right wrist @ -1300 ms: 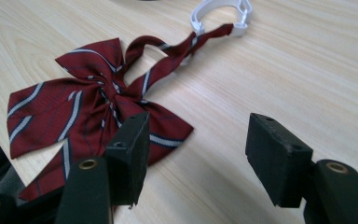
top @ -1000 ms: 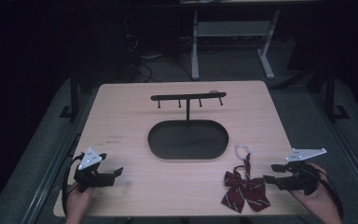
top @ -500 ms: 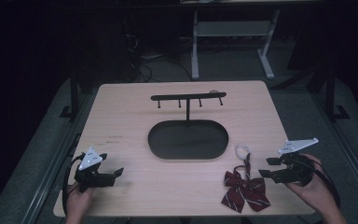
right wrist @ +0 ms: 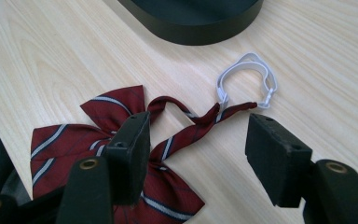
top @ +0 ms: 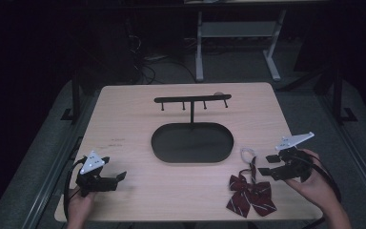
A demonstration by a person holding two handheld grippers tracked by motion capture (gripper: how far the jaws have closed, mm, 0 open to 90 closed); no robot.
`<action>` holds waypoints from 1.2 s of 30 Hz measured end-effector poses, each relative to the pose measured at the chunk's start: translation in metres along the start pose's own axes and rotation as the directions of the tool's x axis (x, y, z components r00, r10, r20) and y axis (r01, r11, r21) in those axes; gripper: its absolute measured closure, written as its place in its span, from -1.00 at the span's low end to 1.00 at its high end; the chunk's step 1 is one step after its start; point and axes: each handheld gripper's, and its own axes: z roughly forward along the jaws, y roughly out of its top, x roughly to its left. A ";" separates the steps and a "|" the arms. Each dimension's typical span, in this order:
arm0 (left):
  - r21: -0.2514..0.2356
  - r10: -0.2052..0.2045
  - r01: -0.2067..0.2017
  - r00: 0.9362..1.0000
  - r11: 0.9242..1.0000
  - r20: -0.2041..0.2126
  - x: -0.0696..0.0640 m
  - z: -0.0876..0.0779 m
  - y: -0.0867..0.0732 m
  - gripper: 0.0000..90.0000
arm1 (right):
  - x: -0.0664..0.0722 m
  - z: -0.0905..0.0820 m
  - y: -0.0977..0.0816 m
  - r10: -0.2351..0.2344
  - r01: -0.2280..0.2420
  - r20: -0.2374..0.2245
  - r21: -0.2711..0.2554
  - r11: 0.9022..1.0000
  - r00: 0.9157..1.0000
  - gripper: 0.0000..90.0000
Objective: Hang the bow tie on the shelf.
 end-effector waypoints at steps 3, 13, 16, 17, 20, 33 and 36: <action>-0.002 -0.004 0.004 1.000 1.000 0.001 -0.001 0.000 0.000 -0.71 | -0.002 0.002 0.004 -0.005 0.005 0.001 0.010 1.000 1.000 -0.10; 0.003 -0.003 0.003 1.000 1.000 0.002 -0.001 0.000 0.000 -0.71 | -0.007 0.004 0.012 0.001 -0.001 -0.011 0.024 1.000 1.000 -0.09; 0.003 -0.003 0.003 1.000 1.000 0.002 -0.001 0.000 0.000 -0.71 | -0.009 0.007 0.017 -0.005 0.006 -0.013 0.035 0.999 1.000 -0.09; 0.003 -0.002 0.002 1.000 1.000 0.002 -0.001 0.000 0.000 -0.71 | -0.009 0.007 0.018 -0.003 0.003 -0.013 0.038 0.999 1.000 -0.09; 0.002 -0.001 0.001 1.000 1.000 0.003 -0.001 0.000 0.000 -0.71 | -0.012 0.009 0.022 -0.005 0.006 -0.011 0.048 0.999 1.000 -0.09; 0.005 0.004 -0.004 1.000 1.000 0.005 -0.001 0.000 0.000 -0.71 | -0.017 0.017 0.033 -0.006 0.006 0.004 0.084 0.996 1.000 -0.04; 0.006 0.004 -0.004 1.000 1.000 0.005 -0.001 0.000 0.000 -0.71 | -0.020 0.019 0.035 -0.003 0.003 -0.002 0.088 0.996 1.000 -0.02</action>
